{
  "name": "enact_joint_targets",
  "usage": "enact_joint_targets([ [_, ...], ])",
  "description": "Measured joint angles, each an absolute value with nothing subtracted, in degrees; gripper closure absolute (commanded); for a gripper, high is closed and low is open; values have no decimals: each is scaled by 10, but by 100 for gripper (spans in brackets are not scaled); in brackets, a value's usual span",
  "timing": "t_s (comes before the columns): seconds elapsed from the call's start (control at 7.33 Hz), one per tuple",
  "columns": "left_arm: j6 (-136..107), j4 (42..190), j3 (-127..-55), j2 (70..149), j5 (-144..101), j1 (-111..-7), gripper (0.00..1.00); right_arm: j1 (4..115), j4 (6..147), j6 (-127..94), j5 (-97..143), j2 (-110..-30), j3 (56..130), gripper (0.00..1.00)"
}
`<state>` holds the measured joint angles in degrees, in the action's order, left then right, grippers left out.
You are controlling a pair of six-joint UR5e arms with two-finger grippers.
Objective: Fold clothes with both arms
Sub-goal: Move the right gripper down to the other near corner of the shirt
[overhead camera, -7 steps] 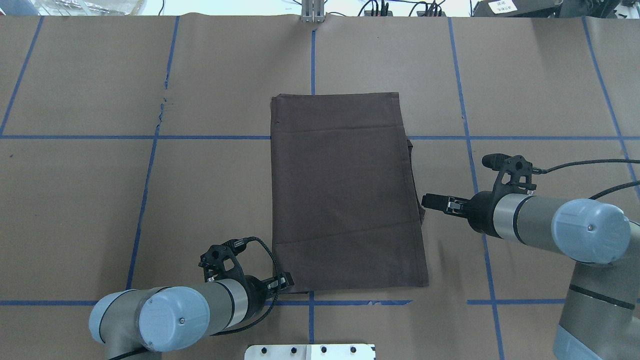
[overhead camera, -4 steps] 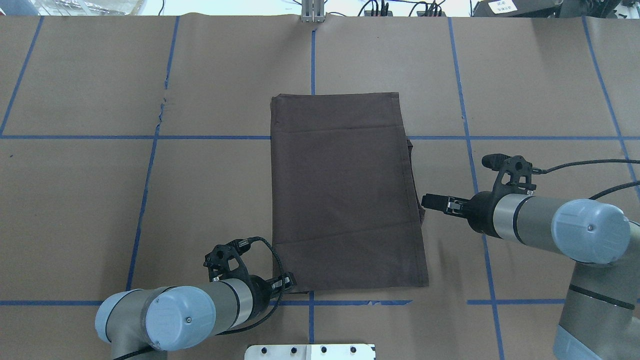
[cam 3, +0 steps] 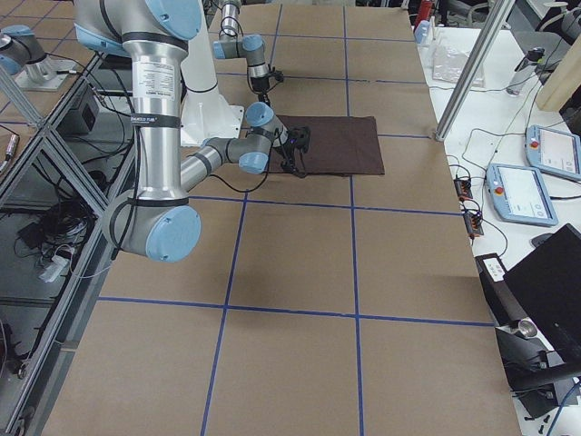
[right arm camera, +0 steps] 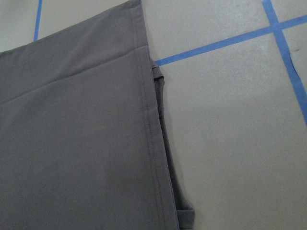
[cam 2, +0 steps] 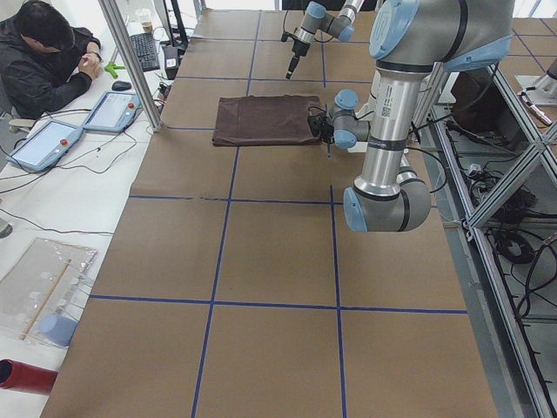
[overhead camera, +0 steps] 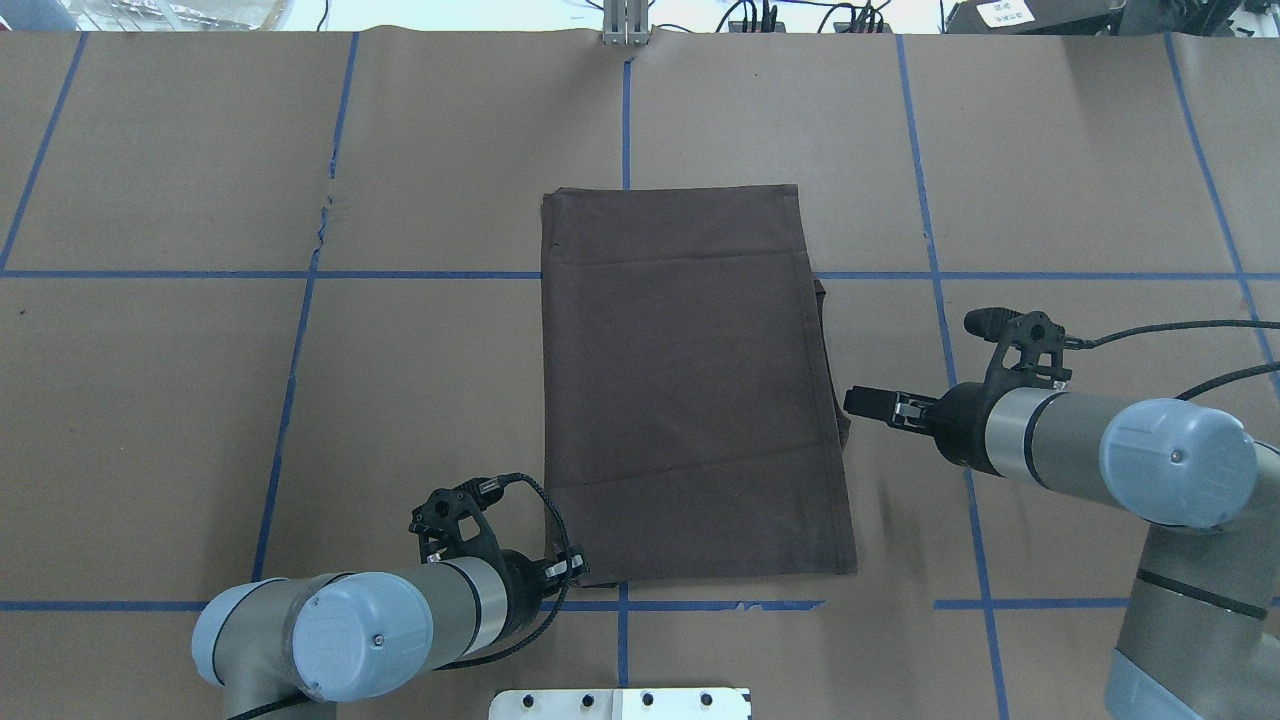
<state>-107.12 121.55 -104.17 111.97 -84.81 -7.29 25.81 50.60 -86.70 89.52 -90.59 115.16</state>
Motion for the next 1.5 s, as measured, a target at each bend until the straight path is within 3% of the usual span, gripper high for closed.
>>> enact_joint_targets([
  [0.41, -1071, 1216, -1045, 1120, -848, -73, 100, 208, 593, -1001, 835, -867, 1159, 5],
  [0.95, -1068, 1216, -1049, 1120, -848, -75, 100, 131, 830, -1123, 777, -768, 1175, 6],
  [1.5, -1068, 1216, -1049, 1120, -848, -76, 100, 66, 920, -1185, 764, -742, 1169, 11],
])
